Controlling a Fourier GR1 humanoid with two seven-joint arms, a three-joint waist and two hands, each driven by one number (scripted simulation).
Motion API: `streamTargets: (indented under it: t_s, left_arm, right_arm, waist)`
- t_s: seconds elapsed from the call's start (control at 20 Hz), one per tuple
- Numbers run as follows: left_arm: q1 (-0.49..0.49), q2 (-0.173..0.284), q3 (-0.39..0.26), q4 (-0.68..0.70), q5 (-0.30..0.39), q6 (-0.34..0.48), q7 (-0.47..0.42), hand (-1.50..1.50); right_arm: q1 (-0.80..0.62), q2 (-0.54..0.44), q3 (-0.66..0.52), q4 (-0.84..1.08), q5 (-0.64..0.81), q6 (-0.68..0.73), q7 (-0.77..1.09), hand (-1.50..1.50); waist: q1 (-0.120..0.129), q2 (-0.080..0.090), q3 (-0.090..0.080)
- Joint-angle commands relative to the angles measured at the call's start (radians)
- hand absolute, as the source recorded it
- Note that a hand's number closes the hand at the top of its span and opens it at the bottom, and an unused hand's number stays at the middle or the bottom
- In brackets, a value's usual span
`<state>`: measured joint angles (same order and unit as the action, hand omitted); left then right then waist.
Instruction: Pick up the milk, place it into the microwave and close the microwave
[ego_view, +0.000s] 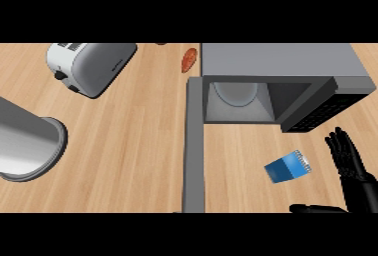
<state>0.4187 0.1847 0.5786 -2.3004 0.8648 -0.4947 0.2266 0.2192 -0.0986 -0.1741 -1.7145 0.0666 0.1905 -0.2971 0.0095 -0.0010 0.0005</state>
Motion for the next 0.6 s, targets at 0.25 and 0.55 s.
streamTargets:
  t_s: [0.25, 0.55]
  left_arm:
    - [0.064, 0.012, 0.092, -0.088, 0.142, -0.008, 0.069, -1.5]
    - [-0.004, 0.011, 0.097, 0.016, 0.125, -0.058, 0.064, -1.5]
  right_arm:
    - [-0.158, -0.046, -0.057, 0.444, 0.081, -0.032, -0.218, -1.5]
    - [-0.214, -0.106, -0.094, 0.732, 0.138, -0.056, -0.466, -1.5]
  waist:
    - [0.009, 0.001, 0.001]
    - [0.002, 0.002, 0.001]
